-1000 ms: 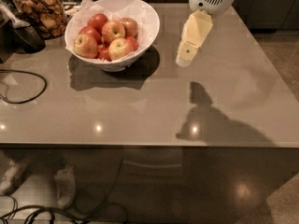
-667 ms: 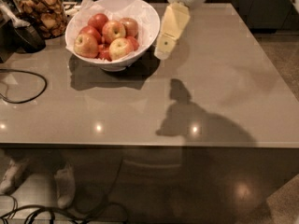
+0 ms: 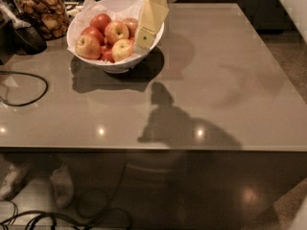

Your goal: Pick apple from white bowl

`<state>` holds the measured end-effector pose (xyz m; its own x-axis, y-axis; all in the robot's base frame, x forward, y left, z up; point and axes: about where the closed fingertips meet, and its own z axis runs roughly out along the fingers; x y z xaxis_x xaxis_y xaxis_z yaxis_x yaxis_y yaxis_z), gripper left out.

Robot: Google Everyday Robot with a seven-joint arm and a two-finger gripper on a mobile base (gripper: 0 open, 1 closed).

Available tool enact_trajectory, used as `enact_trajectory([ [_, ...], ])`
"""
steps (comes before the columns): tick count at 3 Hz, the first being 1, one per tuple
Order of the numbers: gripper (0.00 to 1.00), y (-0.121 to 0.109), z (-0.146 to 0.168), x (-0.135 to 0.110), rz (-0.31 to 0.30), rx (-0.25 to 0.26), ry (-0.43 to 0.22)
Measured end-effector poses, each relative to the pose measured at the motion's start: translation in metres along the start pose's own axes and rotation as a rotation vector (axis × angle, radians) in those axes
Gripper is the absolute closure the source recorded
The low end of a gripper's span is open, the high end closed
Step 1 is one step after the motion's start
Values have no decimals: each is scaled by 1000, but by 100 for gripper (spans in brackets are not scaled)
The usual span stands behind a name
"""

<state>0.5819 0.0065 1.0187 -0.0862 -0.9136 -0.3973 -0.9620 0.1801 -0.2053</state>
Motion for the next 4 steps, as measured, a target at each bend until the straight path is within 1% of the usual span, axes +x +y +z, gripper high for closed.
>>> enact_trajectory([
  [1, 0, -8, 14, -29, 21, -31, -19],
  [2, 5, -23, 33, -61, 42, -53, -21],
  [3, 14, -35, 48, -85, 58, -58, -21],
  [4, 15, -44, 65, -92, 95, -69, -14],
])
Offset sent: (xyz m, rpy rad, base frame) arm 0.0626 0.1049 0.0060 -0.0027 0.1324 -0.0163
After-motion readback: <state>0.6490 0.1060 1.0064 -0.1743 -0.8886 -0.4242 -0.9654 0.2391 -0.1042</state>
